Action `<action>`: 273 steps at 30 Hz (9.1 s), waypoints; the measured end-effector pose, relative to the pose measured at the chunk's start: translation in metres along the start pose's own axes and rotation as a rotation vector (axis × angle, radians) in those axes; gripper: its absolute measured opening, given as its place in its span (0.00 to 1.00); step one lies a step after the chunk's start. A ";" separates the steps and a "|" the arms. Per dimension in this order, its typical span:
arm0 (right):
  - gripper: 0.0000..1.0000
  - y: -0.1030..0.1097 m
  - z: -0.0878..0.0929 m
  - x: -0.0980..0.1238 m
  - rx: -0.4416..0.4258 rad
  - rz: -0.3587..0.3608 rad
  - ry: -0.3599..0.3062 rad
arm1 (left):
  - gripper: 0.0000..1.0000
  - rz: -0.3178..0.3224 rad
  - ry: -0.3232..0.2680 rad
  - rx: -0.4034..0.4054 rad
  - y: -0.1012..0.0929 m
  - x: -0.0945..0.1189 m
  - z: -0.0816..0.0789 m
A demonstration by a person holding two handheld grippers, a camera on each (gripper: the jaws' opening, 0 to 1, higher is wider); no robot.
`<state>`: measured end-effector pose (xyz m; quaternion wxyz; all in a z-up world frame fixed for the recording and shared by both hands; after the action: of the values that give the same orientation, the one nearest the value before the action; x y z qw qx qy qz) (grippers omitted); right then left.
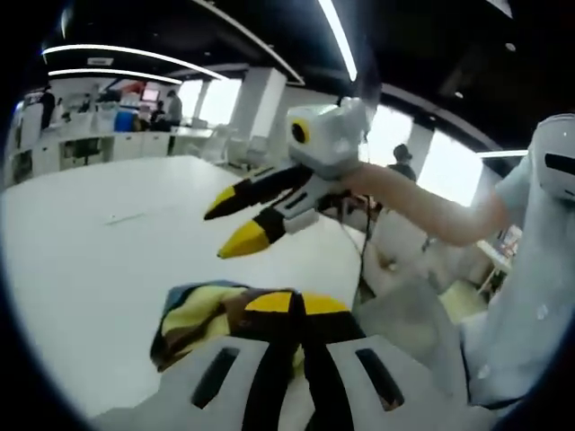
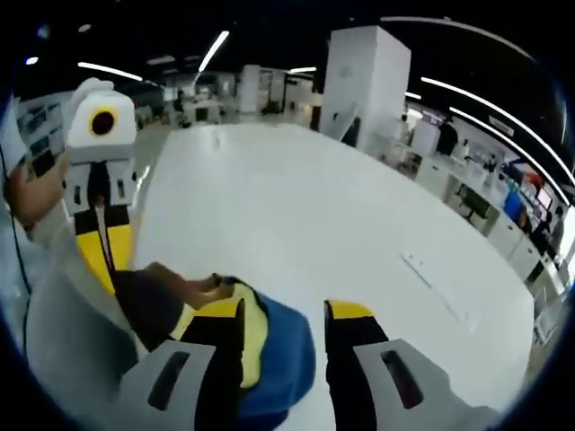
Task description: Fold the garment on the visible template until the final outline fits inside the template.
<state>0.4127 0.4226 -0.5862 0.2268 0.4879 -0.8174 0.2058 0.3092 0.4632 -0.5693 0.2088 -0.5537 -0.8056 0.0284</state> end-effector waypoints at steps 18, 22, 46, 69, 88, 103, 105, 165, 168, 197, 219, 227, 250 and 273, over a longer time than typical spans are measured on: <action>0.30 0.016 0.008 -0.046 0.118 -0.109 0.135 | 0.00 -0.007 -0.016 0.005 0.000 0.003 -0.002; 0.29 0.015 0.006 -0.054 0.135 -0.125 0.154 | 0.00 -0.005 -0.019 0.005 -0.001 0.003 -0.002; 0.27 0.015 0.025 -0.080 0.234 -0.182 0.305 | 0.00 -0.001 -0.041 0.011 0.000 0.007 -0.005; 0.23 0.030 0.034 -0.104 0.311 -0.226 0.355 | 0.00 -0.010 -0.050 0.018 0.003 0.009 -0.006; 0.16 0.043 0.034 -0.128 0.298 -0.259 0.364 | 0.00 -0.018 -0.055 0.025 0.005 0.010 -0.006; 0.09 0.048 0.041 -0.127 0.265 -0.280 0.389 | 0.00 -0.017 -0.059 0.027 0.003 0.010 -0.006; 0.08 0.050 0.041 -0.126 0.260 -0.282 0.390 | 0.00 -0.016 -0.059 0.028 0.003 0.010 -0.006; 0.02 0.029 0.030 -0.099 0.247 -0.188 0.314 | 0.00 -0.082 -0.015 0.068 0.013 0.021 0.008; 0.02 0.026 0.026 -0.096 0.252 -0.170 0.299 | 0.00 -0.083 -0.005 0.077 0.012 0.022 0.011; 0.01 0.014 0.023 -0.065 0.196 -0.122 0.247 | 0.00 -0.116 0.080 0.104 0.016 0.027 0.030; 0.01 -0.002 0.037 -0.043 0.165 -0.058 0.246 | 0.00 -0.171 0.168 0.101 0.028 0.039 0.050; 0.01 -0.009 0.045 -0.031 0.151 -0.034 0.249 | 0.00 -0.178 0.180 0.101 0.031 0.041 0.054; 0.01 -0.019 0.058 0.005 0.126 0.037 0.240 | 0.00 -0.257 0.243 0.061 0.049 0.051 0.063; 0.01 -0.006 0.060 0.037 0.096 0.044 0.203 | 0.00 -0.282 0.276 0.044 0.061 0.058 0.064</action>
<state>0.3925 0.3605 -0.6136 0.2803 0.4566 -0.7901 0.2978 0.3214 0.5510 -0.6268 0.3312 -0.4294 -0.8381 -0.0597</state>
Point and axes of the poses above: the point that each gripper's makers call its tool centre point, and the gripper's own axes: x roughly backward along the fingers, y roughly to its left, z roughly out of its underside, the point moved 2 cm from there along x, roughly backward along the fingers, and after that the axes turned 2 degrees about -x, right-handed, at the moved point
